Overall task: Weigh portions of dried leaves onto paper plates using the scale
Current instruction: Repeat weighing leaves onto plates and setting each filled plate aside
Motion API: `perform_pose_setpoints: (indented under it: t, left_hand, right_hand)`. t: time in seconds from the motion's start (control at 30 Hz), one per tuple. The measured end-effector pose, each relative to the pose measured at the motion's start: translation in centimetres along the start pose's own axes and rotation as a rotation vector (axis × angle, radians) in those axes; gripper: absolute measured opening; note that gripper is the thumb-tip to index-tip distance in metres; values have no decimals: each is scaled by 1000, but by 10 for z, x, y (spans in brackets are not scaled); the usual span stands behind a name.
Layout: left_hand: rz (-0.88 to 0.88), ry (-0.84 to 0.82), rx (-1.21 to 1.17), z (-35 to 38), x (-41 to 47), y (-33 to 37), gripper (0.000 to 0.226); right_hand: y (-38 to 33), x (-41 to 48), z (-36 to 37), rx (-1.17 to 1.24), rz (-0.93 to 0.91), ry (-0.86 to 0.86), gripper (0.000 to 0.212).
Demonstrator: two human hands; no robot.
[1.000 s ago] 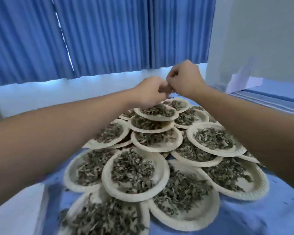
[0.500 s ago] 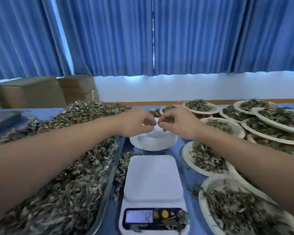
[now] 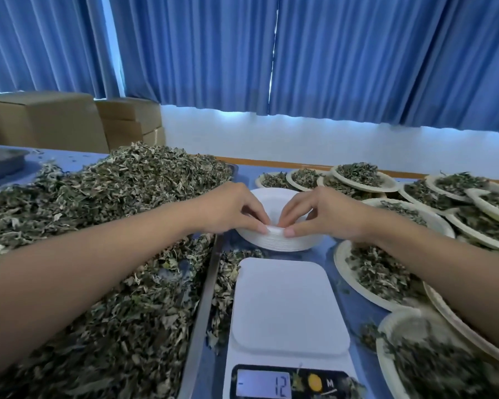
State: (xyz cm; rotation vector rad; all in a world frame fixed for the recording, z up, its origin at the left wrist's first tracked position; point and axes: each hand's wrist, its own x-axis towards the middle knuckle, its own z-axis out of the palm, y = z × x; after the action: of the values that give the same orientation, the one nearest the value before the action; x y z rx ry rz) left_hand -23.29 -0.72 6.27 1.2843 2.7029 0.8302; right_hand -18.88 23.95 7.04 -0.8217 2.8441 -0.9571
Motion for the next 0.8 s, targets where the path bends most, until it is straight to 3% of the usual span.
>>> perform_pose_setpoints:
  t: [0.37, 0.8]
  left_hand:
    - [9, -48, -62, -4, 10, -10, 16]
    - [66, -45, 77, -3, 9, 5, 14]
  right_hand:
    - [4, 0, 0, -17, -35, -11, 18]
    - [-13, -9, 3, -417, -102, -81, 21]
